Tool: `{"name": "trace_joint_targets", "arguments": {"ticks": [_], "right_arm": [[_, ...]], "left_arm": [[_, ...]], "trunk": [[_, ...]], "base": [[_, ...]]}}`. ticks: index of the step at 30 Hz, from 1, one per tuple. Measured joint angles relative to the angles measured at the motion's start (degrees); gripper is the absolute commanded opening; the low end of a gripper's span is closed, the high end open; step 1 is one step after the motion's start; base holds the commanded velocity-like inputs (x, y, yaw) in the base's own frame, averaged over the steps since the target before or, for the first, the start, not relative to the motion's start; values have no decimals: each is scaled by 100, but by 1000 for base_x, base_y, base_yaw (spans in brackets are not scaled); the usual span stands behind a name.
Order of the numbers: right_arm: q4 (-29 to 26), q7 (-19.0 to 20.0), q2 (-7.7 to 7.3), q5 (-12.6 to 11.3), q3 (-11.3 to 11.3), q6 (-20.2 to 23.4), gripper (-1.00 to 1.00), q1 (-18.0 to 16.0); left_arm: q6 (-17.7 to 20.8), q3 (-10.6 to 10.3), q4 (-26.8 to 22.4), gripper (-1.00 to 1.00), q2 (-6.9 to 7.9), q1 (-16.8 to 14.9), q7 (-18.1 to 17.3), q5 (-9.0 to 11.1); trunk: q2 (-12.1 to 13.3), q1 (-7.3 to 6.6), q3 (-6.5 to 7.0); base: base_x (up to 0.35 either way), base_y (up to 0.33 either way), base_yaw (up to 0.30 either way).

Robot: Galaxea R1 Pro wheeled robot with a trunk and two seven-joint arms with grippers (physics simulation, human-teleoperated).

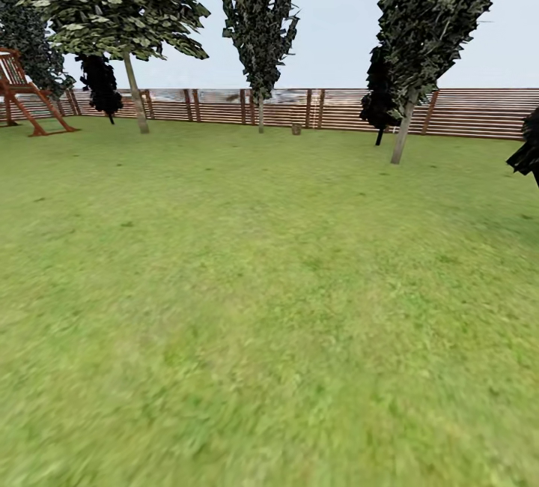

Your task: Take the three Easter eggs out of the wicker basket on the lawn in the garden, then place them on the lawn next to a single tree (choose any tree) so that all three eggs are next to the same tree and none are left in the basket.

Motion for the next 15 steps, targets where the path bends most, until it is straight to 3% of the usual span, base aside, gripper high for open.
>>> {"name": "trace_joint_targets", "arguments": {"ticks": [15], "right_arm": [[0, 0, -2, 0, -1, 2, 100, 0]], "left_arm": [[0, 0, 0, 100, 4, 0, 0, 0]], "trunk": [[0, 0, 0]], "base": [[332, 0, 0]]}}
